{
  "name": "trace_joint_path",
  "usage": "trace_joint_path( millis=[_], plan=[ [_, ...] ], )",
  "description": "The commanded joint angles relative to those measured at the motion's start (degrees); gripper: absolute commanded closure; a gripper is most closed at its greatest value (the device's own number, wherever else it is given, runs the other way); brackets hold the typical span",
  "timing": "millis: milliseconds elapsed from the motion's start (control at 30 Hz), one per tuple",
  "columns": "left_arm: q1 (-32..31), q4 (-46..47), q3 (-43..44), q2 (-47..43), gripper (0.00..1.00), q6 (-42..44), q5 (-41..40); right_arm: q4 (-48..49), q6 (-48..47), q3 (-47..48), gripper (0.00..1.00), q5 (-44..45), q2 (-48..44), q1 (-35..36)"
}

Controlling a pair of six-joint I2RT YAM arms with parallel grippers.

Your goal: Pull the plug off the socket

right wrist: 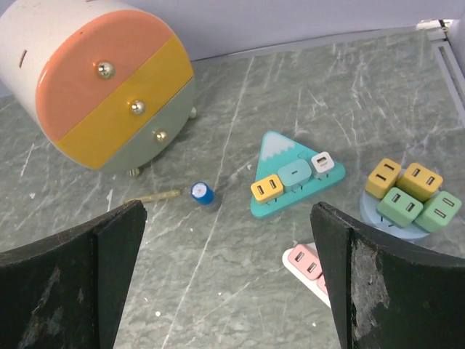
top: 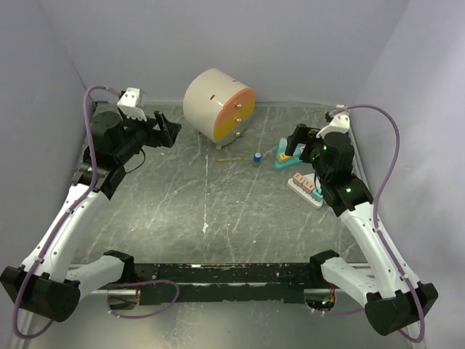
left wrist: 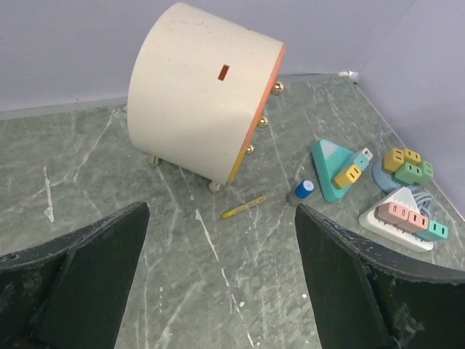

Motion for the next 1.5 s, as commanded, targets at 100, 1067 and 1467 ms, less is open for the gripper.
trace_joint_path(
  millis=[100, 1067, 1467],
  plan=[
    [-2.0, -0.56, 2.24, -1.49, 0.06, -0.26, 2.22, -4.43, -0.38, 3.64, 0.0, 1.04, 3.95, 0.38],
    [-7.49, 2.82, 0.28, 1.19, 0.06, -6.66, 9.86, 10.43, 11.0, -26.39, 0.0, -25.52, 3.22, -35.57],
    [-7.58, -0.01, 2.3, 5.08, 0.06, -6.32, 11.1, 13.06, 8.73, -25.4, 0.01, -30.96, 14.6, -36.37]
  ],
)
